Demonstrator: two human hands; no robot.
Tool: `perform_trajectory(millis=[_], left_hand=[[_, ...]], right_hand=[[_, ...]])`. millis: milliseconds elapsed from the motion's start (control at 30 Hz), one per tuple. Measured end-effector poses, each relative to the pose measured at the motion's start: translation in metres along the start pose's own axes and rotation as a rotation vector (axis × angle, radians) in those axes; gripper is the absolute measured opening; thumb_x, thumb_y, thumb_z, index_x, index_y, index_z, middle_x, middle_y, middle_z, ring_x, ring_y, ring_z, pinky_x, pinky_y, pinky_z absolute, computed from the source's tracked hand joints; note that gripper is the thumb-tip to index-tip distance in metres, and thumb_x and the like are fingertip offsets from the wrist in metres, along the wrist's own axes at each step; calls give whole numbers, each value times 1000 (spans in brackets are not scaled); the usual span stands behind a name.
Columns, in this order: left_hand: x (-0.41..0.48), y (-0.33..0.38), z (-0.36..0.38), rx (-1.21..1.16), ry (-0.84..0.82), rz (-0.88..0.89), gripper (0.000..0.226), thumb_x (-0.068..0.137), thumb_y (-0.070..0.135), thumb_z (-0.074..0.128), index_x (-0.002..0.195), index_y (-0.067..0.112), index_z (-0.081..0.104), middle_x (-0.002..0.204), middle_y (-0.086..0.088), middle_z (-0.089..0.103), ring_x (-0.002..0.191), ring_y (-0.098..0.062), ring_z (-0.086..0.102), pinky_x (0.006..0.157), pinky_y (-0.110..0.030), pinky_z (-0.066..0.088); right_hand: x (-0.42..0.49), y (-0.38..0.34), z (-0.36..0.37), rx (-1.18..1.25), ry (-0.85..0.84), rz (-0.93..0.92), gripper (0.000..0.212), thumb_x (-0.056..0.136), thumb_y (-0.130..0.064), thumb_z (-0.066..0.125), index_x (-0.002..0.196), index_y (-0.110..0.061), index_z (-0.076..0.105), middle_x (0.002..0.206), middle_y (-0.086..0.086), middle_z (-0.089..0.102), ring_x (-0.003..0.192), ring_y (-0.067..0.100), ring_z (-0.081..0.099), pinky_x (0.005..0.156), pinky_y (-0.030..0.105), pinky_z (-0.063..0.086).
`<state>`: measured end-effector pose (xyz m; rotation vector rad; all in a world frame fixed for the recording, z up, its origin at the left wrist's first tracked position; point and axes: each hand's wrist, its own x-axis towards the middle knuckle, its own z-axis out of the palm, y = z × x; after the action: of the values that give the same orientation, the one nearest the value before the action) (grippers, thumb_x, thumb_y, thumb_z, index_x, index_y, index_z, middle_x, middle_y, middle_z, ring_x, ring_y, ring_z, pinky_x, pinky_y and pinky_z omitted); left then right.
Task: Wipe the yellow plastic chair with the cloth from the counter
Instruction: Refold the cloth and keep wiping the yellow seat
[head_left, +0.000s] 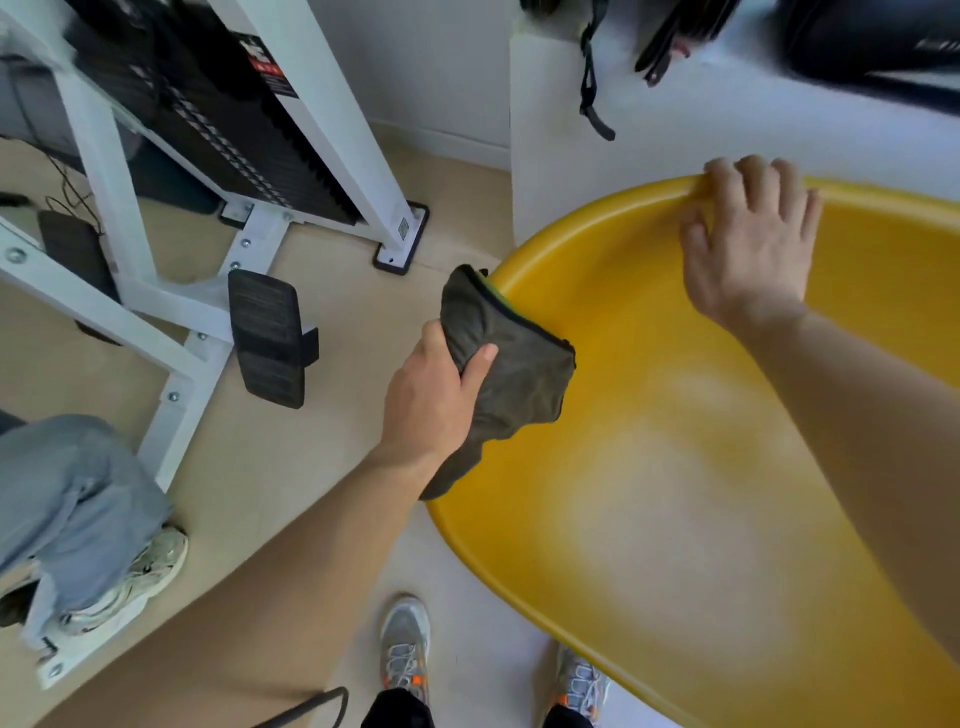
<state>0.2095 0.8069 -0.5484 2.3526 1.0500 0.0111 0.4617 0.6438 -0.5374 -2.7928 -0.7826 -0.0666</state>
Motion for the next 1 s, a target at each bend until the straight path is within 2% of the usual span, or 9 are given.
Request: perform_trajectory(millis=[167, 333, 433, 600, 733, 800, 867, 933, 1000], left_hand=[[24, 22, -4, 118, 4, 71, 57, 93, 63, 43, 112, 9, 47, 99, -11, 65, 88, -30, 64, 70, -34, 43], [49, 52, -8, 329, 6, 145, 64, 97, 59, 38, 129, 4, 44, 107, -19, 65, 96, -38, 64, 69, -35, 38], [65, 81, -8, 442, 12, 213, 63, 99, 58, 37, 131, 3, 43, 109, -21, 65, 97, -39, 64, 69, -36, 38], [98, 144, 7, 570, 21, 394, 55, 100, 58, 35, 119, 8, 48, 112, -16, 66, 98, -40, 66, 65, -41, 40], [119, 205, 41, 581, -18, 549, 48, 102, 53, 35, 128, 14, 47, 119, -9, 65, 107, -35, 64, 77, -43, 47], [119, 199, 43, 599, -23, 587, 50, 102, 54, 36, 132, 16, 46, 115, -8, 64, 101, -35, 65, 71, -43, 48], [117, 166, 31, 657, 20, 622, 53, 100, 56, 37, 131, 15, 47, 101, -10, 64, 82, -37, 68, 55, -38, 42], [110, 131, 15, 694, 62, 610, 55, 99, 56, 33, 123, 10, 51, 85, -11, 64, 64, -36, 67, 47, -33, 35], [96, 100, 2, 676, 38, 560, 56, 100, 55, 31, 113, 6, 53, 76, -11, 64, 56, -34, 65, 43, -31, 37]], right_hand=[[-5, -1, 3, 21, -35, 22, 65, 88, -27, 47, 150, -17, 29, 153, 12, 33, 148, 38, 19, 122, 60, 6], [-5, -2, 2, 62, -56, 8, 72, 84, -23, 51, 152, -18, 28, 156, 11, 31, 150, 38, 13, 122, 59, 2], [-5, 0, 2, 79, -58, 11, 73, 82, -23, 52, 151, -18, 29, 157, 11, 31, 151, 38, 13, 122, 58, 2], [-5, 2, 1, 84, -58, 1, 75, 81, -23, 52, 152, -18, 28, 159, 11, 29, 151, 38, 11, 122, 57, -1], [-3, 7, 5, 74, -57, 20, 74, 87, -20, 48, 155, -16, 21, 162, 10, 26, 153, 35, 8, 123, 55, -3], [-4, 9, 6, 37, -79, 9, 75, 89, -21, 47, 157, -15, 16, 163, 9, 24, 153, 33, 7, 123, 55, -1], [-6, 8, 5, -12, -103, -14, 80, 88, -24, 50, 158, -15, 13, 163, 9, 23, 153, 34, 7, 123, 55, 0], [-6, 6, 1, -38, -140, -2, 89, 83, -21, 56, 159, -16, 10, 164, 8, 21, 153, 33, 5, 123, 55, -1], [-5, 1, -3, -53, -176, 10, 93, 80, -18, 56, 159, -16, 7, 164, 7, 18, 154, 33, 2, 123, 55, -3]])
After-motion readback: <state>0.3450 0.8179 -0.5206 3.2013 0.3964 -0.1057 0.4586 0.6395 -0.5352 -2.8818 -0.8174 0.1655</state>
